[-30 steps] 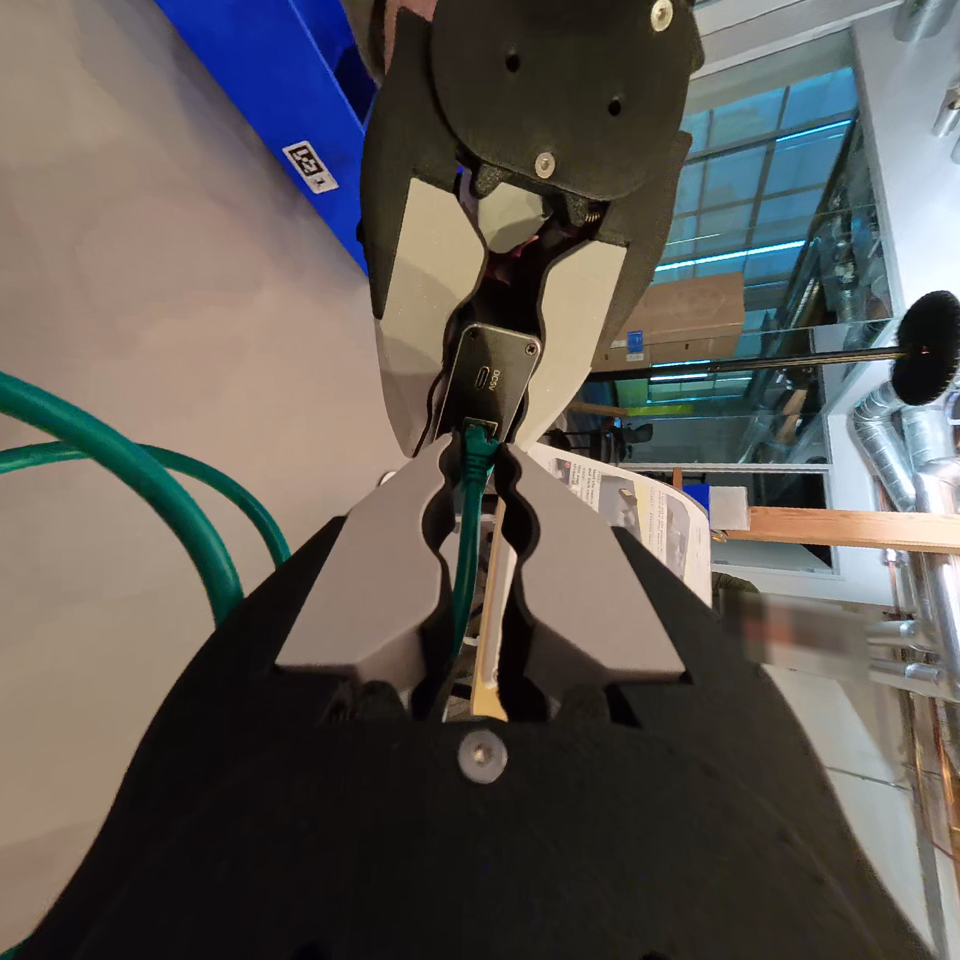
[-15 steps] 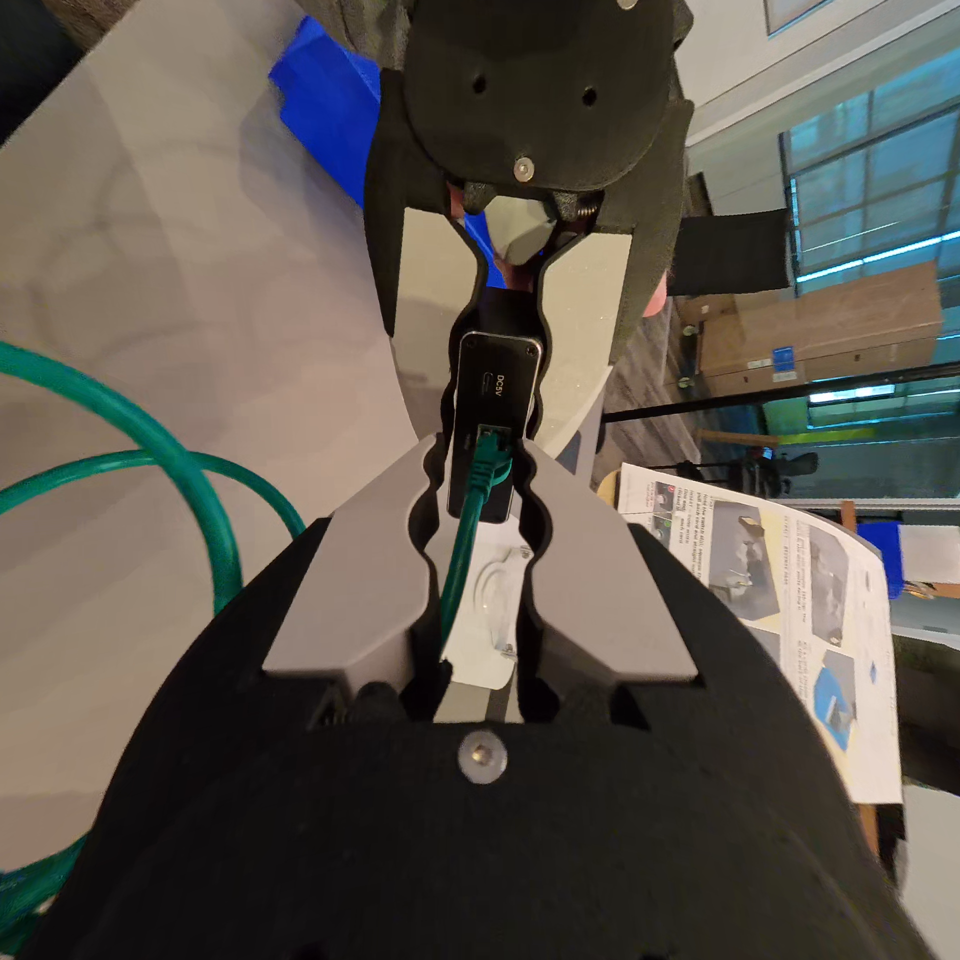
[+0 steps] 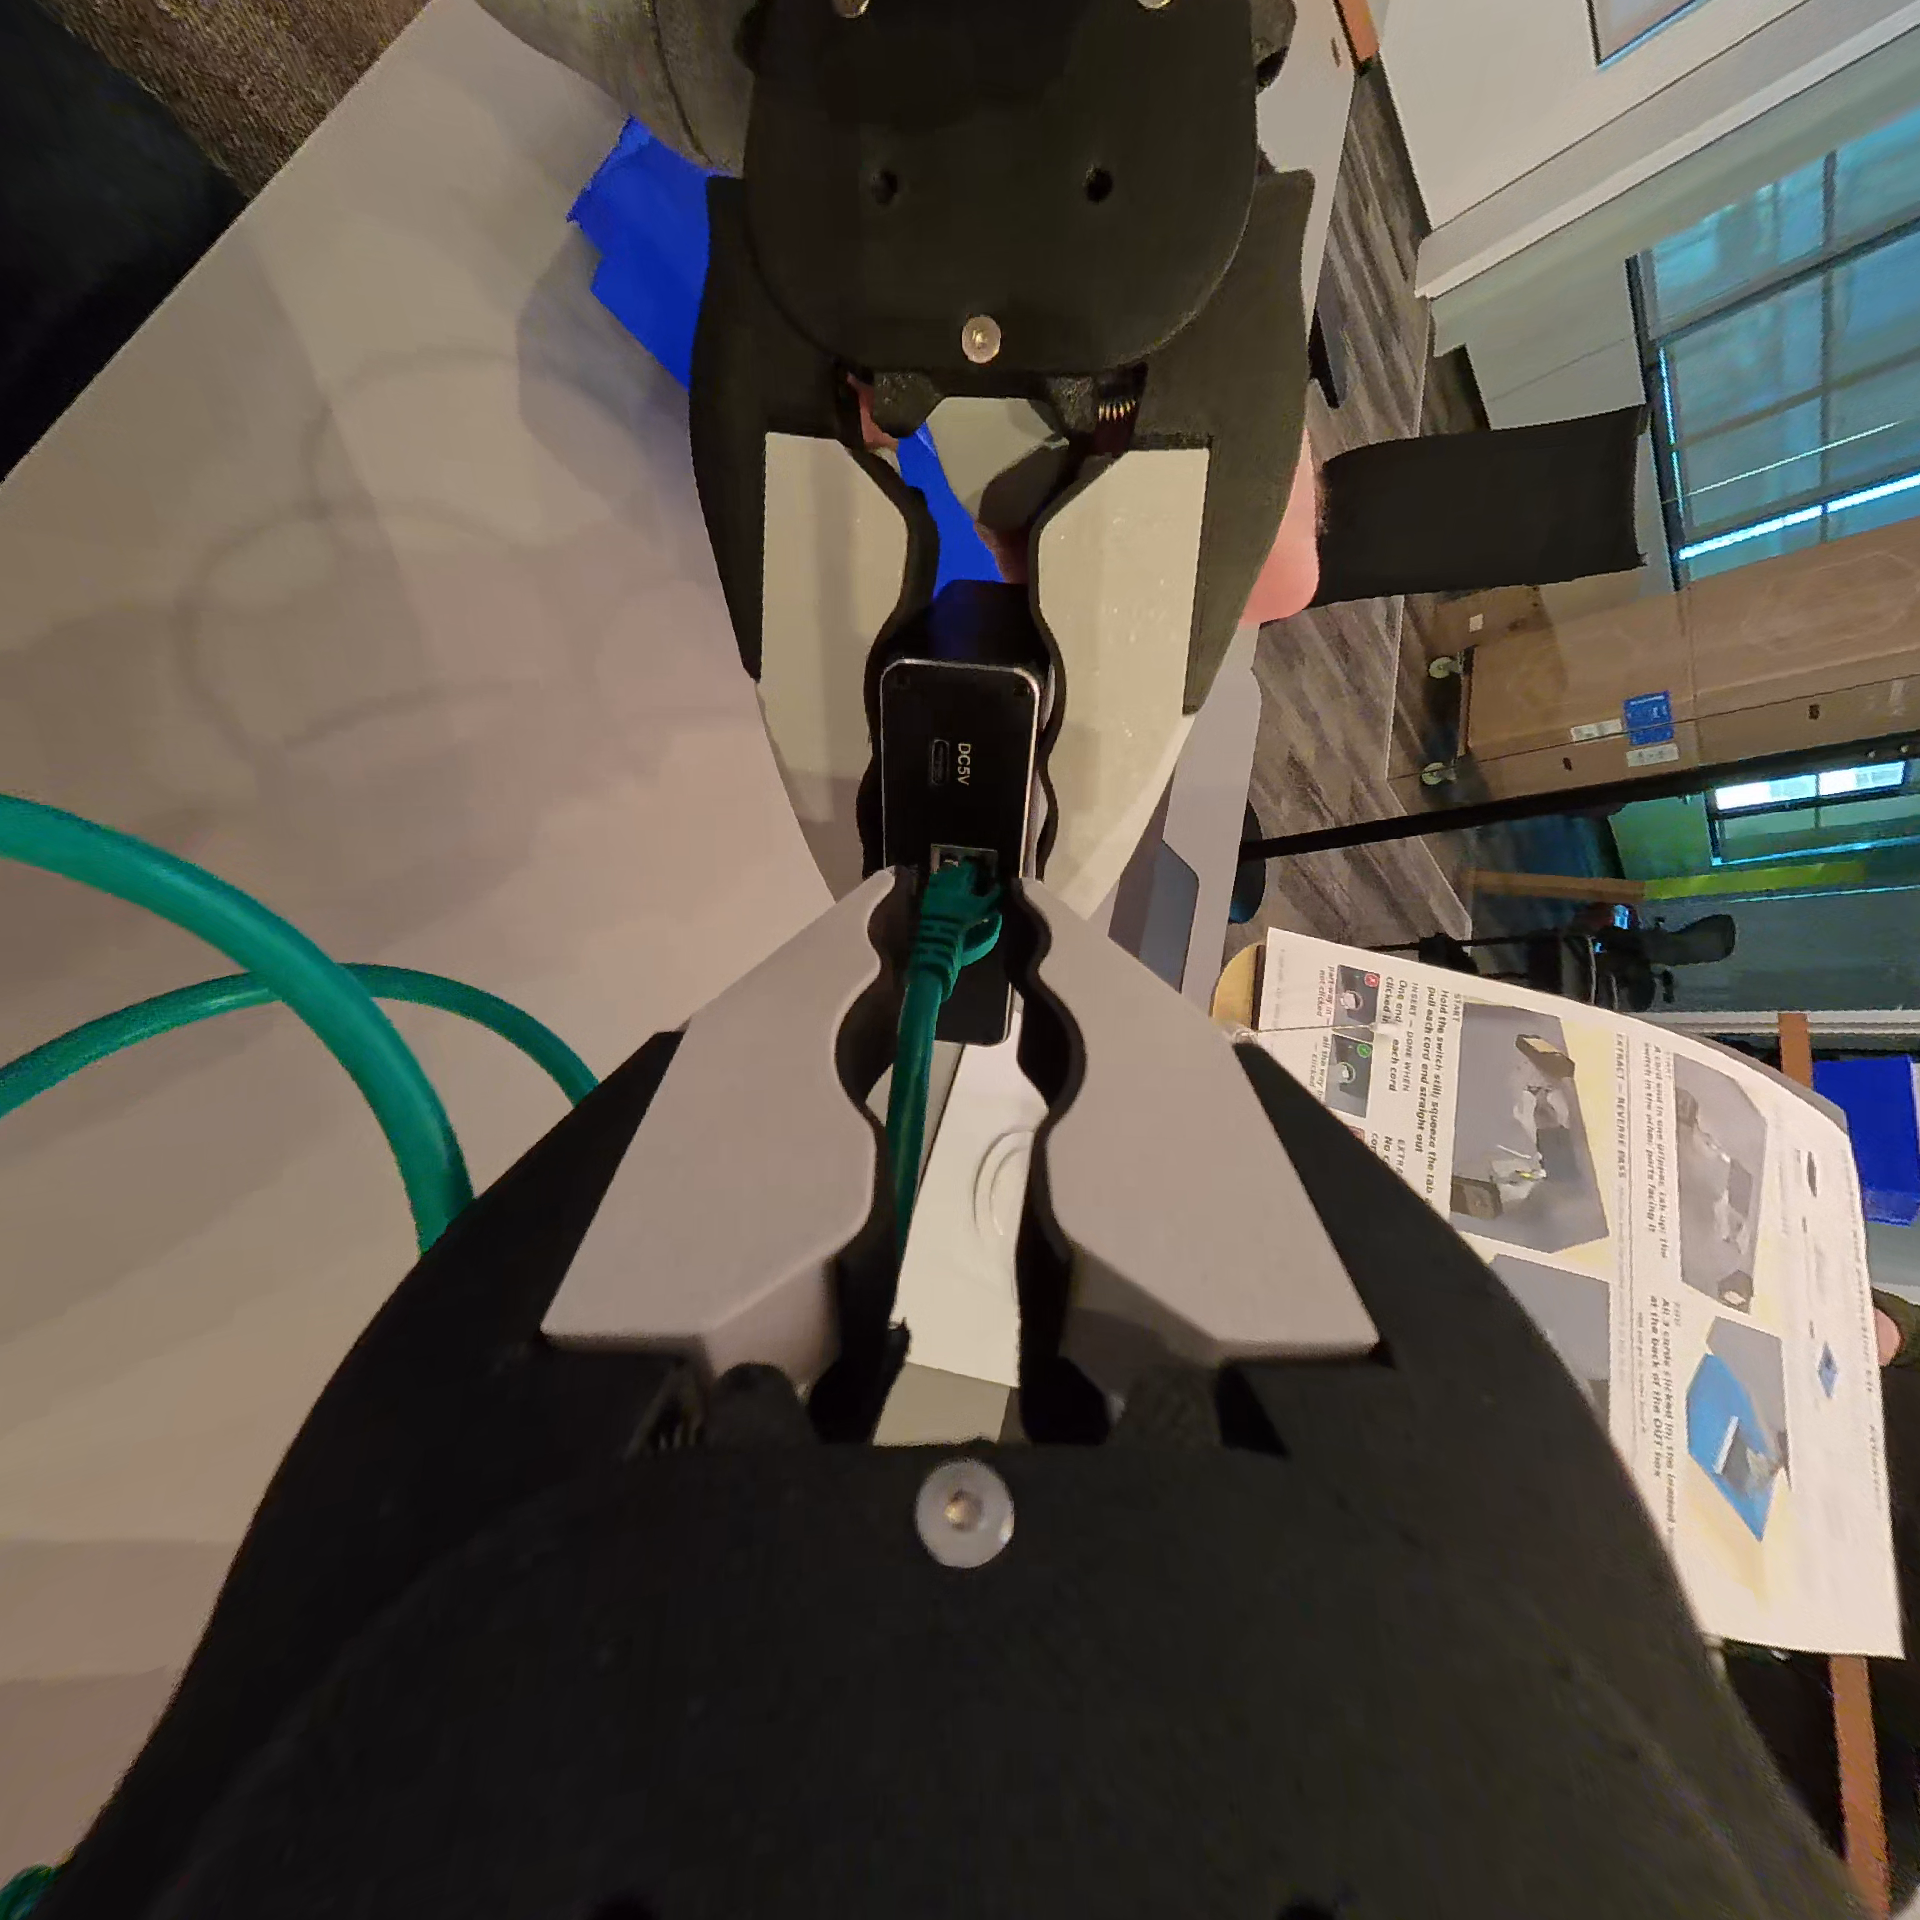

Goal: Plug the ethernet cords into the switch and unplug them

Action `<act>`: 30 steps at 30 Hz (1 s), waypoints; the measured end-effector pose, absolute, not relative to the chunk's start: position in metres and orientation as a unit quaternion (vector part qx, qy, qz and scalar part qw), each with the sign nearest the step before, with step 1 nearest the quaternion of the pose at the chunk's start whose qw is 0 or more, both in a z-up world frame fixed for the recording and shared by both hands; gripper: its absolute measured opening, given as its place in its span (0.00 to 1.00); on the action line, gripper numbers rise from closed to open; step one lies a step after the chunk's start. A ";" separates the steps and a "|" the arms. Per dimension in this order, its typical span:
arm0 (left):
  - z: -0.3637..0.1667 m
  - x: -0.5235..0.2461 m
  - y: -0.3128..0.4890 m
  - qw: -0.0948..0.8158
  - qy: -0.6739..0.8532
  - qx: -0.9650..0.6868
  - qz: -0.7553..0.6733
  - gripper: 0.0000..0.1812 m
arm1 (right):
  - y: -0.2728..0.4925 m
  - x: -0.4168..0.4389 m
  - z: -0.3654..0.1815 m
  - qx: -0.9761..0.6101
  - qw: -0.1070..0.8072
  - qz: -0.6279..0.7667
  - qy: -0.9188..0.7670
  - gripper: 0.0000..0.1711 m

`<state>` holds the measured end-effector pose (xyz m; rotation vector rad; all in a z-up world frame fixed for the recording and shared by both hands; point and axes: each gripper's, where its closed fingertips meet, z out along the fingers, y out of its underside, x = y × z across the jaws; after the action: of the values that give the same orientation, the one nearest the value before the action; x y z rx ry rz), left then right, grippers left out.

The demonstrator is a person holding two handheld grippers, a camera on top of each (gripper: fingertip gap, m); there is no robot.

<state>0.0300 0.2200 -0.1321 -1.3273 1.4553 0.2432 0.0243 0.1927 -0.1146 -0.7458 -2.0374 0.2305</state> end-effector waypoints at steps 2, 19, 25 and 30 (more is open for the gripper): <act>-0.133 0.030 0.221 0.547 0.614 -0.560 0.103 0.20 | 0.194 0.025 -0.115 -0.302 0.463 0.082 -0.830 0.08; -0.130 0.030 0.221 0.546 0.618 -0.554 0.114 0.20 | 0.195 0.029 -0.111 -0.294 0.453 0.080 -0.838 0.07; -0.130 0.029 0.222 0.553 0.613 -0.551 0.119 0.20 | 0.196 0.028 -0.111 -0.285 0.445 0.072 -0.846 0.05; -0.138 0.030 0.223 0.544 0.616 -0.556 0.122 0.19 | 0.197 0.030 -0.121 -0.284 0.409 0.059 -0.865 0.05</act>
<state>0.0305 0.2234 -0.1380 -1.3188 1.4620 0.2888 0.0303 0.1972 -0.1207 -0.7153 -2.1798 0.1499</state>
